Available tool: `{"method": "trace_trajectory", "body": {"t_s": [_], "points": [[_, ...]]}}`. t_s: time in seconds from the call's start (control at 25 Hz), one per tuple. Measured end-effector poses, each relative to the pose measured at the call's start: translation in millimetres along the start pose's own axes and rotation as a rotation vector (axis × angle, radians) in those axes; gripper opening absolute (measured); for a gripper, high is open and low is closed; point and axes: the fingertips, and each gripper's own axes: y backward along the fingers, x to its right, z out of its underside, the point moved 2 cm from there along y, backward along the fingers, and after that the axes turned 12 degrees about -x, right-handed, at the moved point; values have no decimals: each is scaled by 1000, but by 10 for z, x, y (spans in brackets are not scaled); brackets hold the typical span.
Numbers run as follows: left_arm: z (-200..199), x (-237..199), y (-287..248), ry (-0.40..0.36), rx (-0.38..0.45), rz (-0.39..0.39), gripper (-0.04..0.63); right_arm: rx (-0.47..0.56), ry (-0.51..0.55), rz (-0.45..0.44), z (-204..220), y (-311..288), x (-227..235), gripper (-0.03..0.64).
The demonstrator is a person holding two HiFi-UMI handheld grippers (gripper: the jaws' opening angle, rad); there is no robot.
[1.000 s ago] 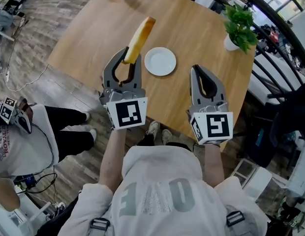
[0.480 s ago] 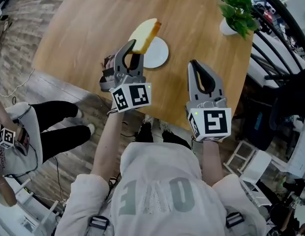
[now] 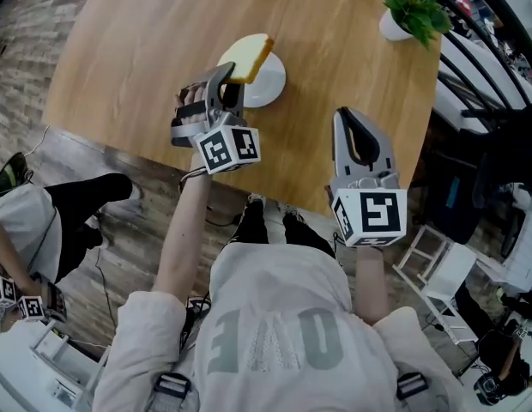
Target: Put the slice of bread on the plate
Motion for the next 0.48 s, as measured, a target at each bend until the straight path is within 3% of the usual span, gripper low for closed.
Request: {"method": "trace_trajectory", "body": {"t_s": [0.24,0.48], "points": [[113,245,-190,-63,-26,60,91,-34,-19,8,121,15,3,28],[95,375,-250,-224,-36,40,91,-52,15,0,184,25,-14,28]]}}
